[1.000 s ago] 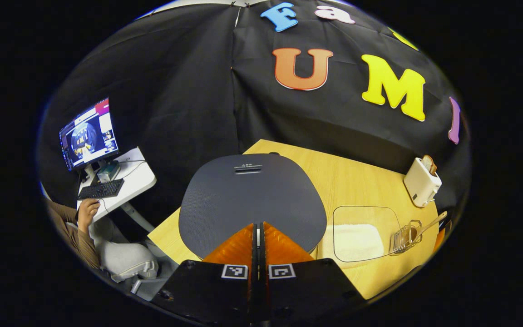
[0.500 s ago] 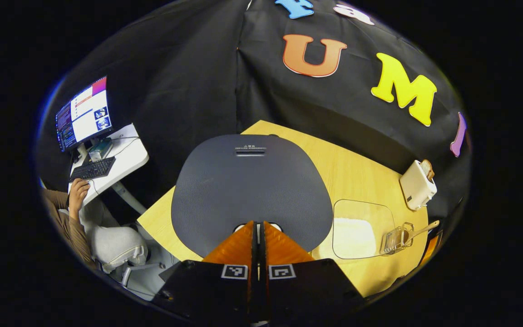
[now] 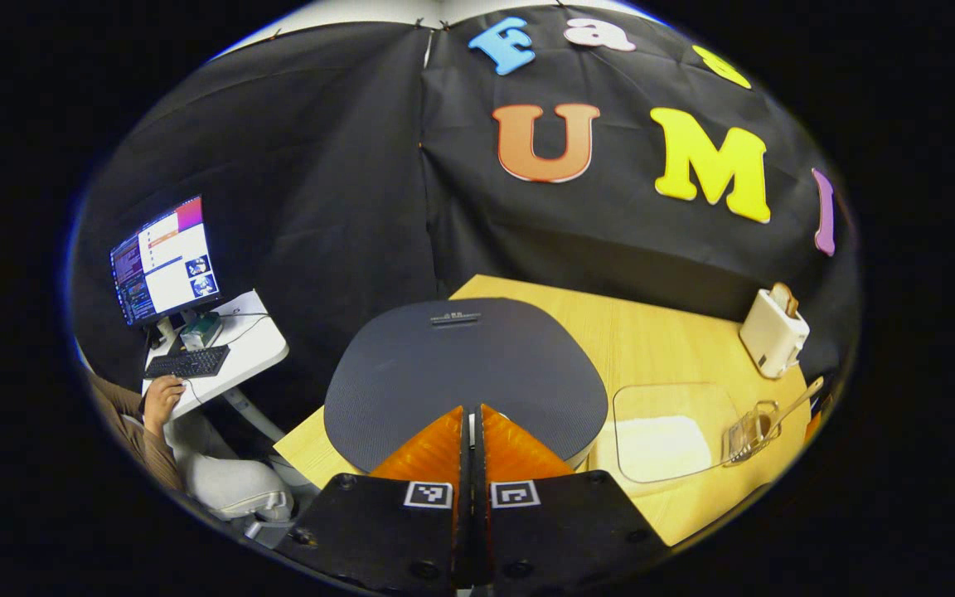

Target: Close the left gripper, press the button to open the rice cooker; take a wooden spoon from the chopstick holder with the right hand, scoop a spoonful of rice and pour it into the rice cooker, then put the wooden spoon back into the chopstick holder.

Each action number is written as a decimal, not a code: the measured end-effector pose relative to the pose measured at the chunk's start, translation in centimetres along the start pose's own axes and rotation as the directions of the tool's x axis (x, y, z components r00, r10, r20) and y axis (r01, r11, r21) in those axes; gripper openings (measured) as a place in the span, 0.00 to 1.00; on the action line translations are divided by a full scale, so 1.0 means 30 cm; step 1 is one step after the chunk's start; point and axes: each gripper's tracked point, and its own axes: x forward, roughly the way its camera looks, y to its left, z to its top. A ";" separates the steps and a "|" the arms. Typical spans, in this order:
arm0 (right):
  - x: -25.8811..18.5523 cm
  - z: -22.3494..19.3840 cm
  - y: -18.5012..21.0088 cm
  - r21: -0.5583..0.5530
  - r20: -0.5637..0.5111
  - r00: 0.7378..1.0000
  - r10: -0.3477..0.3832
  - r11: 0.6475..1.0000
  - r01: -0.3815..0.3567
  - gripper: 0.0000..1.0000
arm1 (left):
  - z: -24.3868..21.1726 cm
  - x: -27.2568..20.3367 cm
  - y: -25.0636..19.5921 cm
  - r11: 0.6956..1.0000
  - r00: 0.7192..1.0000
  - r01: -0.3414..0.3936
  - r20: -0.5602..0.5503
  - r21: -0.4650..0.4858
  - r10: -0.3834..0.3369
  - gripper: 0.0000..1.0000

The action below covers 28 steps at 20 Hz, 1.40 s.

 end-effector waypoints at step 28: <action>-0.088 -0.062 -0.032 -0.119 -0.090 0.984 -0.157 0.982 0.146 0.96 | -0.033 -0.263 -0.114 0.991 0.857 0.119 0.498 0.060 -0.133 0.99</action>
